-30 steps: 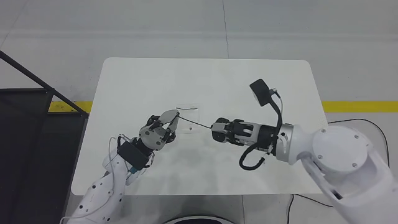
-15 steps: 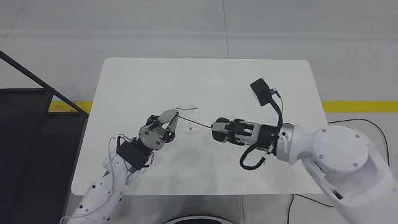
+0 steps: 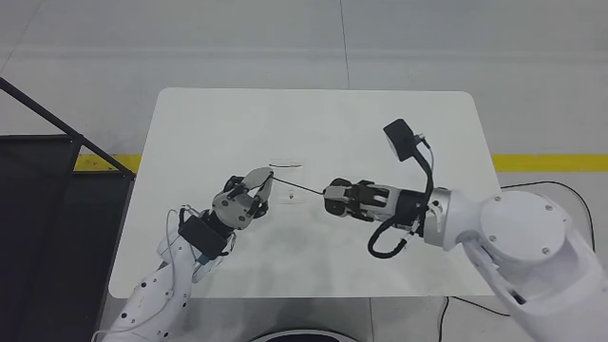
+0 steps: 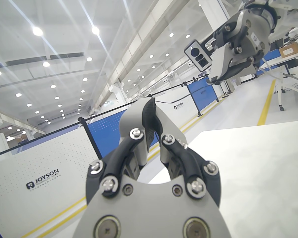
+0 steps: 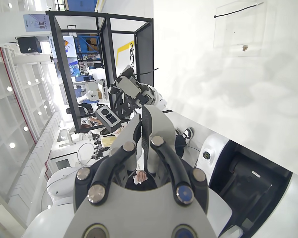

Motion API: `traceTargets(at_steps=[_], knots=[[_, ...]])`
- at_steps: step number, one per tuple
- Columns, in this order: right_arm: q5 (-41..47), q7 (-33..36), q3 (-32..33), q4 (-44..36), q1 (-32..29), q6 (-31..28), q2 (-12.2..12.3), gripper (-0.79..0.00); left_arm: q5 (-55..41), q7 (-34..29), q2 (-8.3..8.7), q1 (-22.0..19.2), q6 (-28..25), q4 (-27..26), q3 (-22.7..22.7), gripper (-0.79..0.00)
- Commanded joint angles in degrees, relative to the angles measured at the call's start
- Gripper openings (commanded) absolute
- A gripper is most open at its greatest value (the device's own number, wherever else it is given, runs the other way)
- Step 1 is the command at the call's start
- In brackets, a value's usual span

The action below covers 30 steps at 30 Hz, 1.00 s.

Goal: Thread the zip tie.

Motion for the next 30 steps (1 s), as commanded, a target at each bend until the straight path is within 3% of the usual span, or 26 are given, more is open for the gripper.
traceTargets(at_steps=[1,30], knots=[[0.38,-0.11,0.2,0.01,-0.16,-0.29,-0.02,-0.785,0.11,-0.02,0.0,-0.03,-0.01,0.12,0.05,-0.785],[5.43,-1.06,4.41,0.16,-4.38,-5.95,-0.06,-0.785,1.03,-0.69,-0.08,-0.55,-0.13,0.51,0.94,-0.785]])
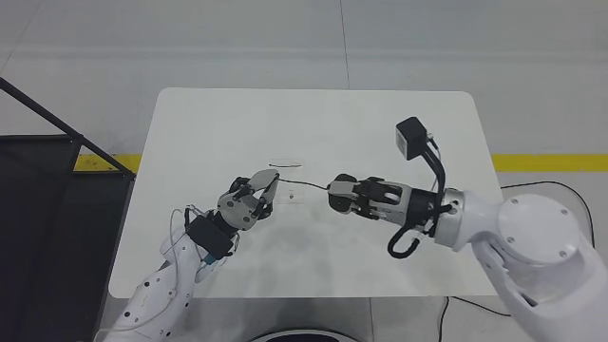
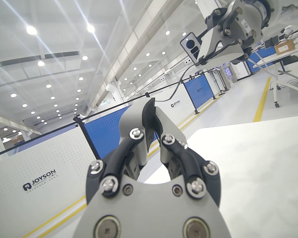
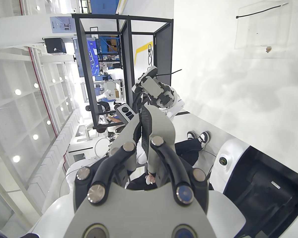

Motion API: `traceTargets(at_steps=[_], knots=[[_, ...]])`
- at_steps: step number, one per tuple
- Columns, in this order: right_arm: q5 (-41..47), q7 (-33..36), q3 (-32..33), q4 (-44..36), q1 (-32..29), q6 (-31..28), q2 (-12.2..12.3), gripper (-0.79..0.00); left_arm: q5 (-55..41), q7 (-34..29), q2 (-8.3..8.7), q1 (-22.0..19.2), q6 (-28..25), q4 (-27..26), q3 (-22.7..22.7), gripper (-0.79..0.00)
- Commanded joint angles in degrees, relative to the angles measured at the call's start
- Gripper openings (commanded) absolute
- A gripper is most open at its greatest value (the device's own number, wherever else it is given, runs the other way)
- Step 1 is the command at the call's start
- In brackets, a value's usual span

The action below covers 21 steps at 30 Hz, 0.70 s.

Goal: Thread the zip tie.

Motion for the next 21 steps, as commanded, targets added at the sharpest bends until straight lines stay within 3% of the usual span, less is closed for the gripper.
traceTargets(at_steps=[1,21], knots=[[0.06,0.02,0.12,0.02,-0.17,-0.26,0.0,-0.785,0.0,0.0,0.0,0.0,0.0,0.0,0.0,-0.785],[-0.81,1.52,0.59,-0.09,-0.65,-0.16,0.13,-0.785,0.0,0.0,0.0,0.0,0.0,0.0,0.0,-0.785]])
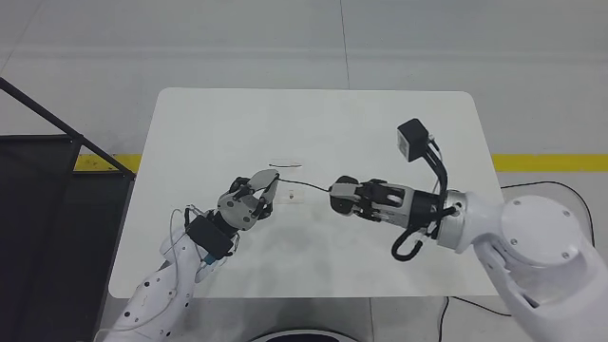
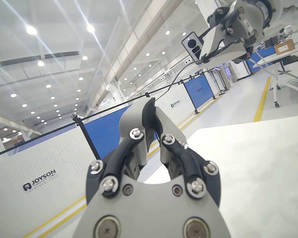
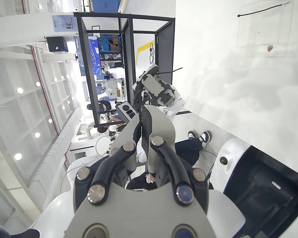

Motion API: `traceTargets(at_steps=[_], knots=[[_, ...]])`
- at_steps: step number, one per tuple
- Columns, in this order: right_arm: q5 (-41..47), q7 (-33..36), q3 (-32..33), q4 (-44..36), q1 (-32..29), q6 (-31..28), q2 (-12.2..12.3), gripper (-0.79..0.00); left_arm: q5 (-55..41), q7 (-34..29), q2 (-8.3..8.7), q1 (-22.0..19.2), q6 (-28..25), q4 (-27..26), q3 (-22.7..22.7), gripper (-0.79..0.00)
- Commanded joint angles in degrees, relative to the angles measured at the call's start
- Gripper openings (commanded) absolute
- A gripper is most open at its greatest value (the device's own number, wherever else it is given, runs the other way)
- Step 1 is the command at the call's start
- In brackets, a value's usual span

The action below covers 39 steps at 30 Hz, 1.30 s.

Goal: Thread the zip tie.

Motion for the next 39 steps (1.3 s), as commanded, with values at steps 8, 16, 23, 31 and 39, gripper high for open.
traceTargets(at_steps=[8,16,23,31,39], knots=[[-4.39,1.57,-2.52,-0.45,2.05,2.58,0.12,-0.785,0.0,0.0,0.0,0.0,0.0,0.0,0.0,-0.785],[-6.03,1.84,-3.94,-0.19,3.59,4.87,0.08,-0.785,0.0,0.0,0.0,0.0,0.0,0.0,0.0,-0.785],[-9.62,3.68,-5.19,-1.22,5.42,8.71,0.43,-0.785,-1.87,-2.04,-0.03,0.62,-1.02,-1.46,-0.12,-0.785],[-12.74,8.65,-2.66,-3.28,3.96,9.51,1.77,-0.785,-8.24,-5.22,0.63,0.54,-14.47,-2.13,-1.76,-0.785],[-13.84,9.29,-1.88,-3.87,3.4,10.3,2.13,-0.785,-9.43,-6.76,0.87,0.31,-18.73,-2.11,-2.07,-0.785]])
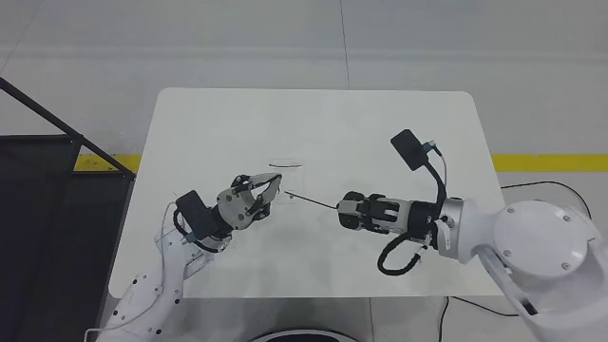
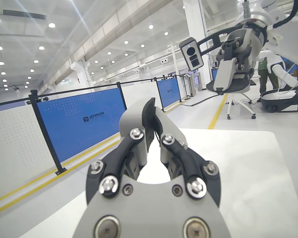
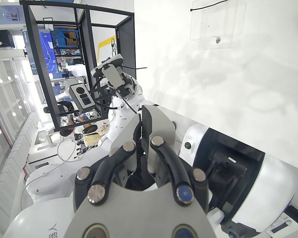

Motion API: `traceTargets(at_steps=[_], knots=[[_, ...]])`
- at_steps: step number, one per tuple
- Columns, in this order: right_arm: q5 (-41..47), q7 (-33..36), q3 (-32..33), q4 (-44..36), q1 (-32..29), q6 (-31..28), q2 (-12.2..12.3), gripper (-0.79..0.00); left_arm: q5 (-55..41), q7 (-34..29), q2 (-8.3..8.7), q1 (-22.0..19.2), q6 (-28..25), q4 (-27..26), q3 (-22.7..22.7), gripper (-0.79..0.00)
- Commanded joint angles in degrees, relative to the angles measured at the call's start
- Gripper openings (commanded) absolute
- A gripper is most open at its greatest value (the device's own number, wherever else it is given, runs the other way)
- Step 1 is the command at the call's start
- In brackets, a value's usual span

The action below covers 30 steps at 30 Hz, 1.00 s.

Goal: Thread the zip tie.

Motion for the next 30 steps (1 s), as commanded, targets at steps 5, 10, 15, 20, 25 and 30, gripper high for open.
traceTargets(at_steps=[5,10,15,20,25,30], knots=[[0.0,0.0,0.0,0.0,0.0,-0.01,0.0,-0.785,-0.07,-0.26,-0.01,0.05,0.12,-0.08,0.03,-0.785],[2.45,-4.75,-0.07,0.03,-1.74,-1.91,-0.45,-0.785,-0.54,-2.53,-0.09,0.11,0.34,-1.08,0.77,-0.785],[3.55,-6.23,-0.34,0.02,-1.42,-1.3,-0.65,-0.785,-0.46,-2.78,-0.14,-0.44,0.73,-0.52,1.23,-0.785],[4.37,-6.85,-0.68,0.3,-0.57,0.07,-0.77,-0.785,-0.63,-2.41,-0.14,-0.67,0.92,-0.37,1.44,-0.785],[4.5,-7.03,-1.18,0.35,0.15,1.02,-0.79,-0.785,-0.64,-2.13,-0.12,-0.72,1.17,-0.28,1.54,-0.785],[4.93,-7.34,-1.58,0.54,0.75,1.64,-0.85,-0.785,-0.48,-1.76,-0.07,-0.69,1.27,-0.27,1.6,-0.785]])
